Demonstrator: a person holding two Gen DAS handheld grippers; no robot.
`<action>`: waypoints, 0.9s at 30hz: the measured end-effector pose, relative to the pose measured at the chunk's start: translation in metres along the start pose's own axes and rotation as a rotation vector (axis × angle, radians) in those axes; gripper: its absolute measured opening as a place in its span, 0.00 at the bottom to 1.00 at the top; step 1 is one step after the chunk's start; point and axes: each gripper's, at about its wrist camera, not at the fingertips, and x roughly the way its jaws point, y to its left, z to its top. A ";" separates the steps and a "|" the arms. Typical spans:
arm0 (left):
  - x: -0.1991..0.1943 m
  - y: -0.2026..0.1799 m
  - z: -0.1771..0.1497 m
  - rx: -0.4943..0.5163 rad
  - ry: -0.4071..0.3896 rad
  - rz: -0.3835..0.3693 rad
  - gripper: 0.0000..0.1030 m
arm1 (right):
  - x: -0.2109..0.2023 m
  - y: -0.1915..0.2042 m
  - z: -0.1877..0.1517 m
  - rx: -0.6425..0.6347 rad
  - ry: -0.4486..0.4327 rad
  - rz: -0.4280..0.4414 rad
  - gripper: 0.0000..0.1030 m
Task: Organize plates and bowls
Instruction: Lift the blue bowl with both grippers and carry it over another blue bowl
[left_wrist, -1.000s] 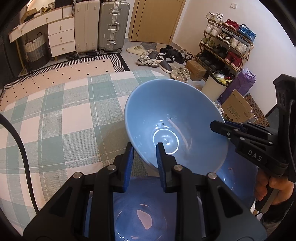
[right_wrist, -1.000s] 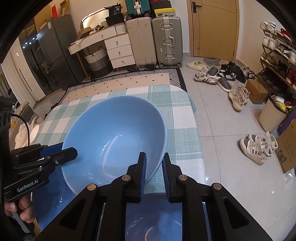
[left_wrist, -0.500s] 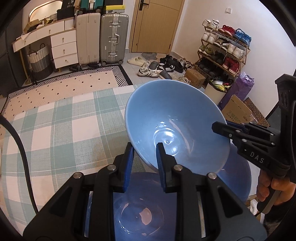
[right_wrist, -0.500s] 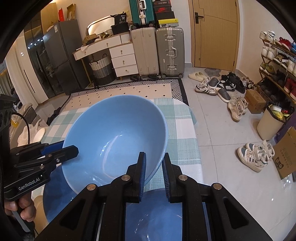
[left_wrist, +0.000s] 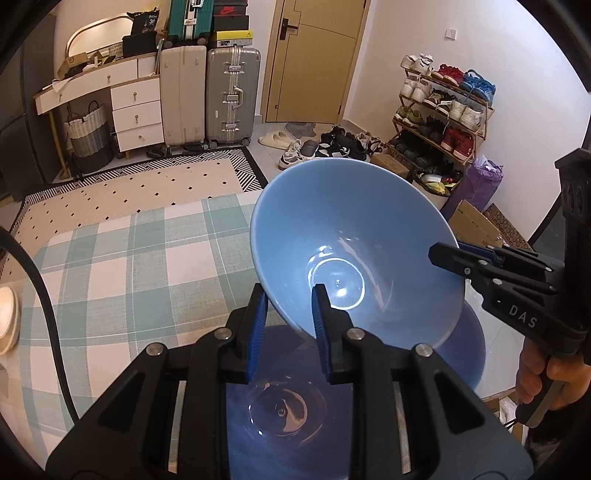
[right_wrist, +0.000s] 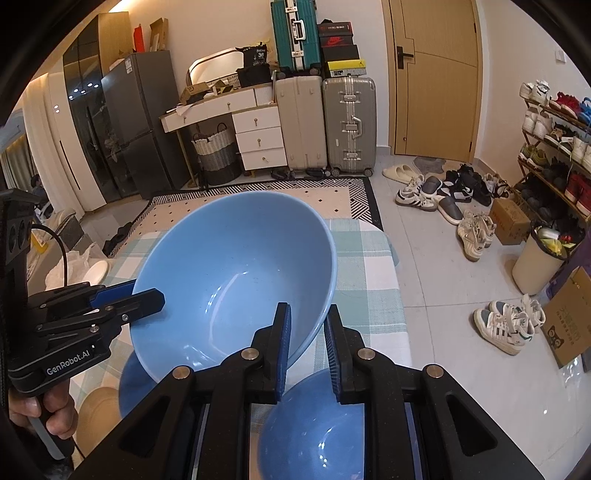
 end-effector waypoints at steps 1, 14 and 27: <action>-0.005 0.001 0.000 0.000 -0.004 0.001 0.21 | -0.005 0.004 -0.001 -0.002 -0.004 0.002 0.18; -0.087 0.010 -0.031 -0.010 -0.036 0.030 0.21 | -0.051 0.058 -0.018 -0.037 -0.035 0.028 0.19; -0.130 0.022 -0.074 -0.021 -0.030 0.072 0.21 | -0.063 0.099 -0.052 -0.048 -0.024 0.060 0.19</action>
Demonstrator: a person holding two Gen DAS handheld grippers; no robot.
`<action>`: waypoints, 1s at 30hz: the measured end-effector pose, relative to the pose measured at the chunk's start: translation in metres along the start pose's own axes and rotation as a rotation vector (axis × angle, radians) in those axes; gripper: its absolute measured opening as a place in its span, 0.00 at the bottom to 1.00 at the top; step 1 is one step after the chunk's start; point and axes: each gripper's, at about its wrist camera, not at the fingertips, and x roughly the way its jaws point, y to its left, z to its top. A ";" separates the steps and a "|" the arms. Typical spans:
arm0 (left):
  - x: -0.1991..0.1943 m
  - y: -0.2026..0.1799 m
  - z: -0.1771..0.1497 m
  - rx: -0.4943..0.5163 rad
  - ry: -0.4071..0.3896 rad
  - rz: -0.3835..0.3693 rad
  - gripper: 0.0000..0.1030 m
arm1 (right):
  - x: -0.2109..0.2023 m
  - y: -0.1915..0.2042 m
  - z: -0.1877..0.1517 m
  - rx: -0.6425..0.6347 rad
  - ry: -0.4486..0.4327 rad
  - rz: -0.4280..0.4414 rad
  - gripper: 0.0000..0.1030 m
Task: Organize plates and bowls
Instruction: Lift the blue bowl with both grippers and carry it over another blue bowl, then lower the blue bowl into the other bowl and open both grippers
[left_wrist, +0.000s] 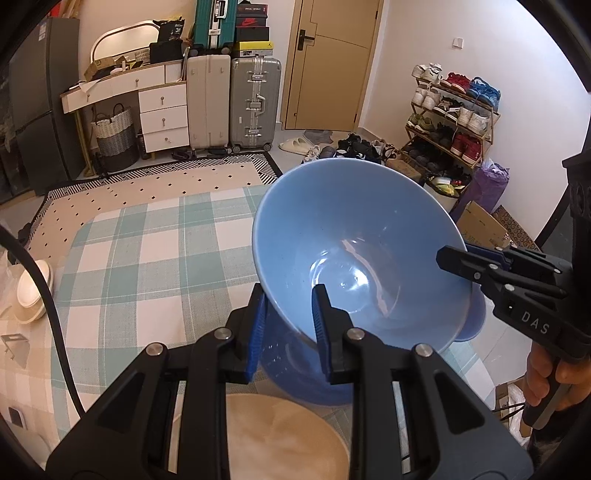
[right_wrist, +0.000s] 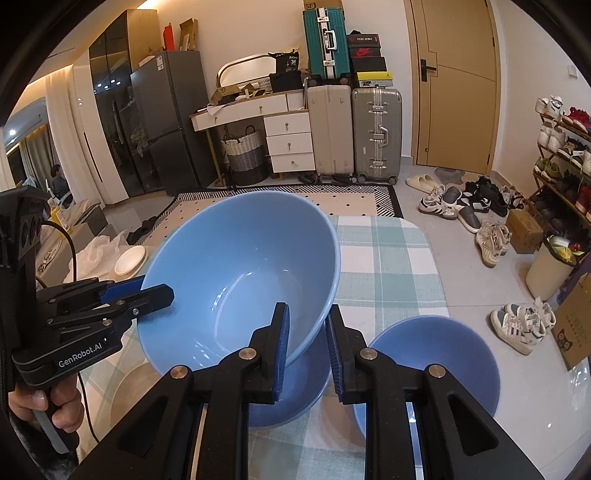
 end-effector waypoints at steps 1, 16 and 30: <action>-0.002 0.000 -0.004 0.002 0.002 0.005 0.21 | 0.001 0.002 -0.002 0.000 0.003 0.001 0.19; 0.037 0.025 -0.044 -0.029 0.052 0.003 0.21 | 0.032 0.018 -0.034 -0.008 0.071 0.009 0.19; 0.082 0.039 -0.053 -0.025 0.097 0.026 0.21 | 0.066 0.018 -0.040 -0.017 0.127 -0.009 0.20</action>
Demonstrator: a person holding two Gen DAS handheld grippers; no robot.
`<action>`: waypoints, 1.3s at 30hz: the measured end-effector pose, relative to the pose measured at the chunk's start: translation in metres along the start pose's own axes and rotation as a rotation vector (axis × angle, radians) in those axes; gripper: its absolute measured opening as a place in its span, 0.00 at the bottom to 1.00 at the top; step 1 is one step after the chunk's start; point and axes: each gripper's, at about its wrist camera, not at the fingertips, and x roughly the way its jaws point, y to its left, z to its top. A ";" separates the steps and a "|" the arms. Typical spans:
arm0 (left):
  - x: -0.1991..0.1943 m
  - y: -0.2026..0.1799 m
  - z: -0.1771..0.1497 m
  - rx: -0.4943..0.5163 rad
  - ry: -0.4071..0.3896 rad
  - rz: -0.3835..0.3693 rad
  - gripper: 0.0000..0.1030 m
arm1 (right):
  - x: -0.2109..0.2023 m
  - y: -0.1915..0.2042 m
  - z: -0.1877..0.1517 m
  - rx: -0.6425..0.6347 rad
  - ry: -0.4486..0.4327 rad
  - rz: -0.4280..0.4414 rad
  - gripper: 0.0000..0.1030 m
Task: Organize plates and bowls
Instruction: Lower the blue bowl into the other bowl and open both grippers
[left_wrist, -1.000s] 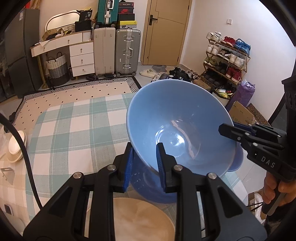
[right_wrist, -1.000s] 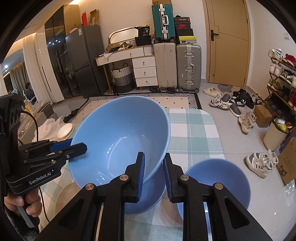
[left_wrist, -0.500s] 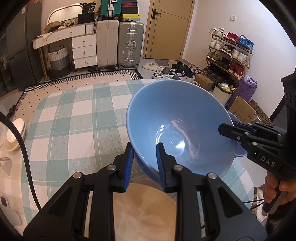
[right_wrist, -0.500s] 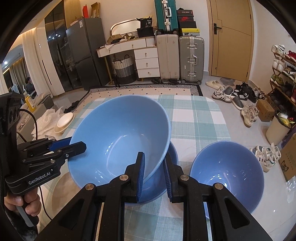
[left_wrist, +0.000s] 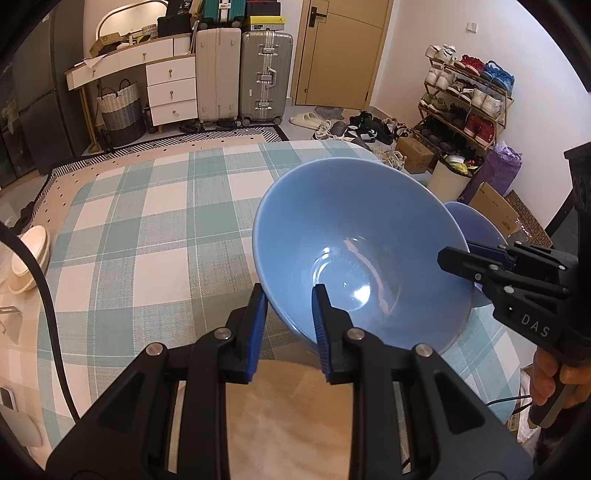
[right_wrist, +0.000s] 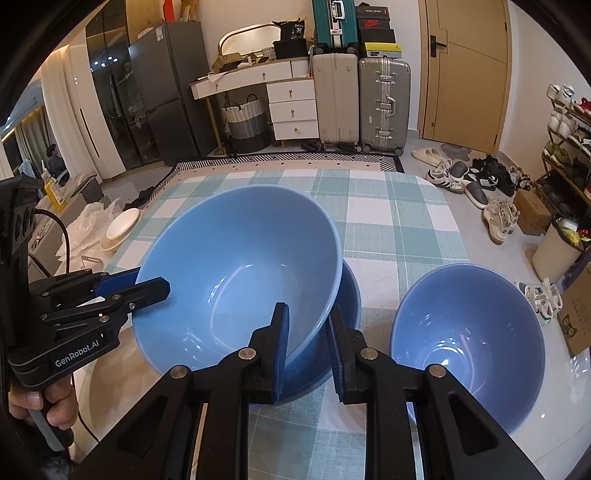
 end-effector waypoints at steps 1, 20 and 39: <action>0.003 0.000 0.000 0.003 0.004 0.002 0.21 | 0.001 0.000 0.001 0.001 0.003 -0.003 0.20; 0.045 -0.012 -0.006 0.073 0.044 0.065 0.21 | 0.024 -0.011 -0.013 -0.035 0.044 -0.066 0.21; 0.052 -0.001 -0.006 0.037 0.070 -0.013 0.58 | 0.026 -0.021 -0.016 -0.037 0.043 -0.040 0.51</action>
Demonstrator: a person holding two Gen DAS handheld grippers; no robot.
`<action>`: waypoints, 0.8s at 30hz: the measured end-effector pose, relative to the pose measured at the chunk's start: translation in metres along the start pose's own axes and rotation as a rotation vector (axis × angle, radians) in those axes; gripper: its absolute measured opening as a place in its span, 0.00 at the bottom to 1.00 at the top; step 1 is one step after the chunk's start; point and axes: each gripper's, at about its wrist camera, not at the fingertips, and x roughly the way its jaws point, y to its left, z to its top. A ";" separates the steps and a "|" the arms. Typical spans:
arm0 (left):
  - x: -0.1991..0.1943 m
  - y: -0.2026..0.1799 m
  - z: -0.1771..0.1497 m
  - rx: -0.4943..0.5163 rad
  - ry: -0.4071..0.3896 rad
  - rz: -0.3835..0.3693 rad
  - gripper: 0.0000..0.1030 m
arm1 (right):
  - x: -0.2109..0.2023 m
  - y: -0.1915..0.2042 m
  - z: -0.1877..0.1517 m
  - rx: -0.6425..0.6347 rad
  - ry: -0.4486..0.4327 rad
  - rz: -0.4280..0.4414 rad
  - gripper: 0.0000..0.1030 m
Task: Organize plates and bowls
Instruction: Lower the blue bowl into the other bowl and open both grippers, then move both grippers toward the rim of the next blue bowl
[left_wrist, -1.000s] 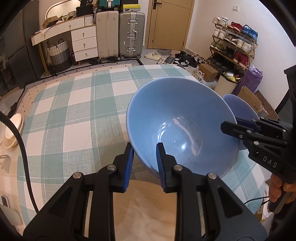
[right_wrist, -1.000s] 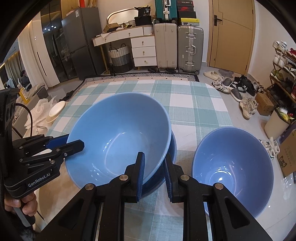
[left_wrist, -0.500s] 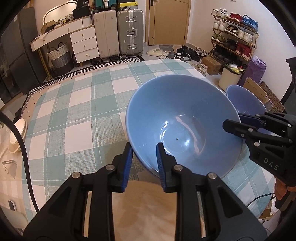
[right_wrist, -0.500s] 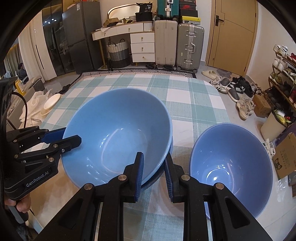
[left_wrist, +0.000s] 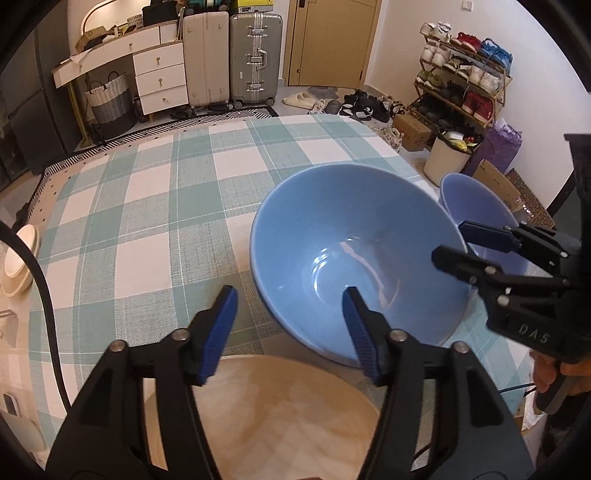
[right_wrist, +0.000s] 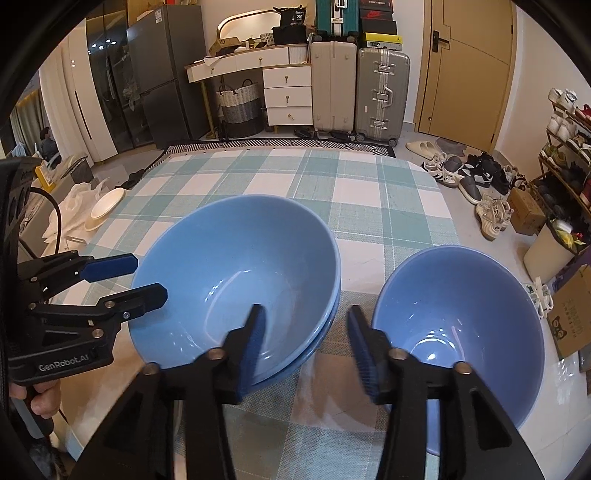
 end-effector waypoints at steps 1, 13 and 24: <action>-0.001 0.001 0.001 -0.005 -0.003 -0.010 0.63 | 0.000 0.000 -0.001 -0.001 0.000 -0.001 0.53; -0.032 -0.023 0.010 0.022 -0.048 -0.053 0.77 | -0.038 -0.028 0.003 0.049 -0.085 0.016 0.94; -0.038 -0.072 0.022 0.057 -0.063 -0.139 0.98 | -0.094 -0.076 0.002 0.096 -0.168 -0.027 0.99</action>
